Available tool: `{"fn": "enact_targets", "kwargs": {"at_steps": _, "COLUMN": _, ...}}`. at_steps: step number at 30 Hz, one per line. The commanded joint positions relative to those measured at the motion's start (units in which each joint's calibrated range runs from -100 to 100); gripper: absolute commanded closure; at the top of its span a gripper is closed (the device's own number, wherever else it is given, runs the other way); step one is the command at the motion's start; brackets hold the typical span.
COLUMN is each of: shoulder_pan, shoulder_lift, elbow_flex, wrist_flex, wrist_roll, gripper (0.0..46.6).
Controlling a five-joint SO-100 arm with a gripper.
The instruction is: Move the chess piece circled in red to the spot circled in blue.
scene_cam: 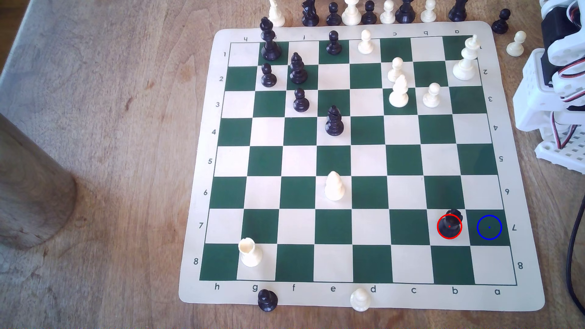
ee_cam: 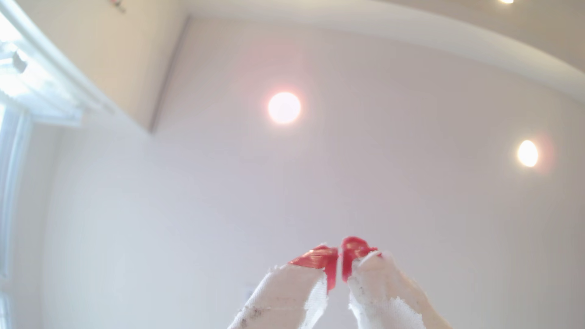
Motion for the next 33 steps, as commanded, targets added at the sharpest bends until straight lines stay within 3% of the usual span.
{"fn": "enact_targets", "kwargs": {"at_steps": 1, "shoulder_pan": -0.5, "shoulder_lift": -0.1, "elbow_flex": 1.2, "wrist_flex": -0.9, "wrist_roll": -2.6, "gripper": 46.4}}
{"fn": "enact_targets", "kwargs": {"at_steps": 12, "shoulder_pan": 1.1, "shoulder_lift": -0.1, "elbow_flex": -0.1, "wrist_flex": 30.6, "wrist_roll": -7.7, "gripper": 46.4}}
{"fn": "enact_targets", "kwargs": {"at_steps": 17, "shoulder_pan": 2.6, "shoulder_lift": 0.0, "elbow_flex": -5.2, "wrist_flex": 44.6, "wrist_roll": -7.4, "gripper": 46.4}}
{"fn": "enact_targets", "kwargs": {"at_steps": 18, "shoulder_pan": 4.4, "shoulder_lift": 0.0, "elbow_flex": -6.7, "wrist_flex": 49.8, "wrist_roll": -8.2, "gripper": 46.4}}
{"fn": "enact_targets", "kwargs": {"at_steps": 21, "shoulder_pan": 5.1, "shoulder_lift": 0.0, "elbow_flex": -9.7, "wrist_flex": 61.5, "wrist_roll": -7.8, "gripper": 45.6}}
{"fn": "enact_targets", "kwargs": {"at_steps": 25, "shoulder_pan": 5.4, "shoulder_lift": 0.0, "elbow_flex": -15.5, "wrist_flex": 76.6, "wrist_roll": -6.3, "gripper": 36.4}}
{"fn": "enact_targets", "kwargs": {"at_steps": 26, "shoulder_pan": 4.6, "shoulder_lift": 0.1, "elbow_flex": -16.9, "wrist_flex": 80.7, "wrist_roll": -5.3, "gripper": 37.3}}
{"fn": "enact_targets", "kwargs": {"at_steps": 27, "shoulder_pan": 1.1, "shoulder_lift": 0.0, "elbow_flex": -23.3, "wrist_flex": 96.5, "wrist_roll": -1.4, "gripper": 42.0}}
{"fn": "enact_targets", "kwargs": {"at_steps": 29, "shoulder_pan": -1.7, "shoulder_lift": 0.5, "elbow_flex": -29.7, "wrist_flex": 109.2, "wrist_roll": 0.8, "gripper": 41.6}}
{"fn": "enact_targets", "kwargs": {"at_steps": 33, "shoulder_pan": -7.5, "shoulder_lift": 5.8, "elbow_flex": -44.4, "wrist_flex": 133.6, "wrist_roll": 0.2, "gripper": 43.3}}
